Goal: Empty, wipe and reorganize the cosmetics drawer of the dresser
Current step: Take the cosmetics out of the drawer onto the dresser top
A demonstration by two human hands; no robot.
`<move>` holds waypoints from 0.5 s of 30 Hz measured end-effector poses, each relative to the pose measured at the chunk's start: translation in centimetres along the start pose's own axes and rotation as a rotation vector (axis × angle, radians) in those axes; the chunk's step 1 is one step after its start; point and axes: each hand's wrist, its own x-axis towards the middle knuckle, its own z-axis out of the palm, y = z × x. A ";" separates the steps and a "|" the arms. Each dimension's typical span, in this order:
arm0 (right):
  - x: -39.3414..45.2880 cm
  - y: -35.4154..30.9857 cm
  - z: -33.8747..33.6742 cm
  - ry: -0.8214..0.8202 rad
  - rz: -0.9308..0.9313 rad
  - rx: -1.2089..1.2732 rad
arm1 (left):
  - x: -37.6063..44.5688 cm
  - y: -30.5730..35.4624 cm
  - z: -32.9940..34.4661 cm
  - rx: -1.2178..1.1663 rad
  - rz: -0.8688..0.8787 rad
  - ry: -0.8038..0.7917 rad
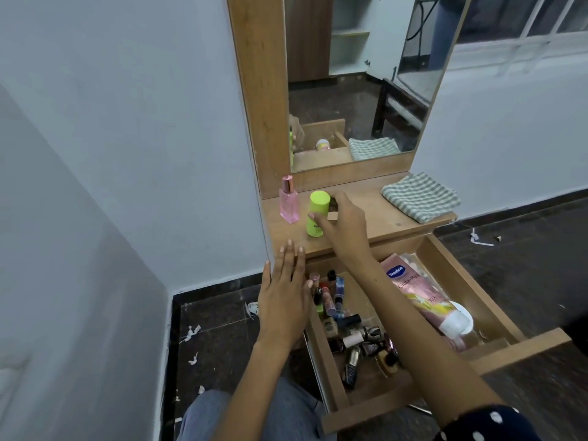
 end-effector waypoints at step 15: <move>-3.8 1.3 -4.1 -0.067 -0.110 -0.072 | 0.0 -0.3 -0.5 -0.097 0.019 0.010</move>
